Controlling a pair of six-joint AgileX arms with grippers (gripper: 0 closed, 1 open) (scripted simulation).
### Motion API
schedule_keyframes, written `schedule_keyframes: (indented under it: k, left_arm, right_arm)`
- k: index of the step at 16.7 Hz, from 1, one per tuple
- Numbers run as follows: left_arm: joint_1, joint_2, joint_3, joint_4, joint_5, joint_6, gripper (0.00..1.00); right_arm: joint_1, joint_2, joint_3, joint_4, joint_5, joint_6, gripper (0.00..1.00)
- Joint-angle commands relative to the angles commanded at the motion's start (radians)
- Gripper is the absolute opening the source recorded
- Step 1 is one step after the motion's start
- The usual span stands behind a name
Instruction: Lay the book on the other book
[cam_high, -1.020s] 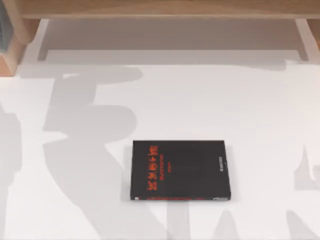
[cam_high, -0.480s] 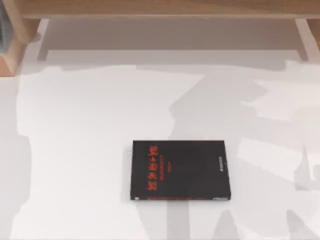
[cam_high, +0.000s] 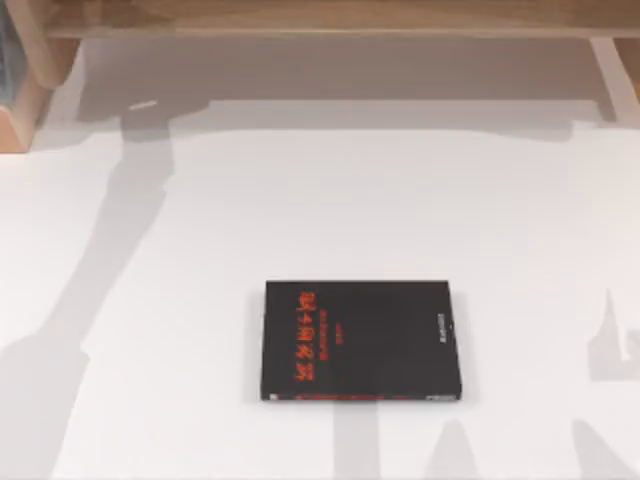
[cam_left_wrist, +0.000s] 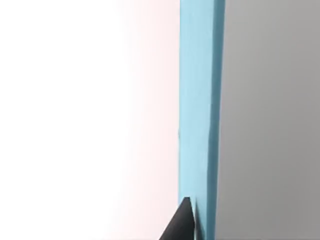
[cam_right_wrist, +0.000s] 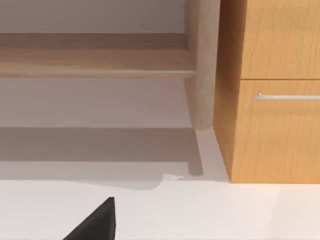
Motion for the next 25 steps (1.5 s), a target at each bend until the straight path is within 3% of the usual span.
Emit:
schedule_keyframes:
  k: [6, 13, 17, 25]
  left_arm:
    - [-0.496, 0.068, -0.225, -0.280, -0.315, 0.031, 0.00]
    - [-0.880, 0.309, -0.473, -0.663, -0.494, -0.161, 0.00]
    - [-0.969, 0.389, -0.539, -0.755, -0.530, -0.218, 0.00]
    - [-0.959, 0.394, -0.538, -0.736, -0.525, -0.204, 0.00]
  right_arm:
    - [0.000, 0.000, 0.000, 0.000, 0.000, 0.000, 1.00]
    - [0.000, 0.000, 0.000, 0.000, 0.000, 0.000, 1.00]
    - [0.000, 0.000, 0.000, 0.000, 0.000, 0.000, 1.00]
    - [0.000, 0.000, 0.000, 0.000, 0.000, 0.000, 1.00]
